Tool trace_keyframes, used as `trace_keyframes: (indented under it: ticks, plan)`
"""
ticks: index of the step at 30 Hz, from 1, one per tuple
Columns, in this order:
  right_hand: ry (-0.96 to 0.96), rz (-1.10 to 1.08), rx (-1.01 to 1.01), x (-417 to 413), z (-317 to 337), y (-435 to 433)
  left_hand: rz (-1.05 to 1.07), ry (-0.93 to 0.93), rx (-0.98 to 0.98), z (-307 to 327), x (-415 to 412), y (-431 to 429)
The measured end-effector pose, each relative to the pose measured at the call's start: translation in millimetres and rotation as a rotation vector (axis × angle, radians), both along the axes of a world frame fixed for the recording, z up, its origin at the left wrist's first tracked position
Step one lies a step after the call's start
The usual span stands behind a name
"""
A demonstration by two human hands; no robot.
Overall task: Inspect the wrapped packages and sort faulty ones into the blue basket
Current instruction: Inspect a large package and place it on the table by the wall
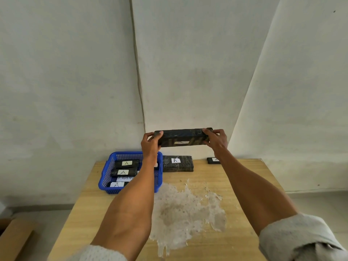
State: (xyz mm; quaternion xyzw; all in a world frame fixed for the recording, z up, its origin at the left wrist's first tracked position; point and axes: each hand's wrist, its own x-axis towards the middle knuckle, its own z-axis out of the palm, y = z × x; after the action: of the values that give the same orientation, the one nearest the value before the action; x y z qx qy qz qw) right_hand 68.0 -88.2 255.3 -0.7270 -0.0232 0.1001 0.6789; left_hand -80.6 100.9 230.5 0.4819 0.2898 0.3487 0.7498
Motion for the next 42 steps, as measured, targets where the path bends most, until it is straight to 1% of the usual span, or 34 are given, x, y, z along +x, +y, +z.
trace_keyframes:
  ticks: [2,4,12,20,22,26,29,33,34,36,38,42]
  plan:
    - [-0.022,0.083,0.047,0.7,-4.0,-1.8,0.063,0.02,-0.033,1.1,3.1,4.0]
    - [-0.059,0.122,0.054,-0.6,-7.7,-3.8,0.094,0.035,-0.042,1.7,6.4,7.7]
    - [-0.089,0.12,0.072,4.2,-12.0,-9.0,0.073,0.057,0.004,5.4,12.7,10.6]
    - [-0.128,0.067,-0.01,8.8,-17.5,-9.6,0.093,0.112,-0.037,0.8,26.7,12.3]
    - [-0.118,0.064,0.018,6.5,-15.1,-9.2,0.099,0.114,-0.058,-0.4,27.0,10.7]
    - [-0.108,0.134,0.059,6.9,-13.6,-11.5,0.118,0.109,-0.091,-0.5,22.2,10.8]
    - [-0.081,0.154,0.073,9.6,-11.1,-13.0,0.055,0.076,-0.166,-0.1,17.5,13.6]
    - [0.081,0.15,0.154,15.5,-9.2,-13.2,-0.037,0.101,-0.151,0.1,11.9,18.2]
    - [0.103,0.139,0.112,16.2,-8.0,-12.4,-0.073,0.109,-0.14,0.5,10.4,17.8]
    - [0.099,0.086,-0.074,15.8,-3.1,-9.7,-0.162,0.114,-0.101,3.3,7.3,15.2]
    - [0.088,-0.027,-0.219,15.1,0.5,-8.4,-0.234,0.115,-0.057,3.8,4.5,13.1]
    - [0.048,-0.16,-0.306,19.8,5.4,-11.0,-0.275,0.115,-0.045,-1.4,-0.4,11.3]
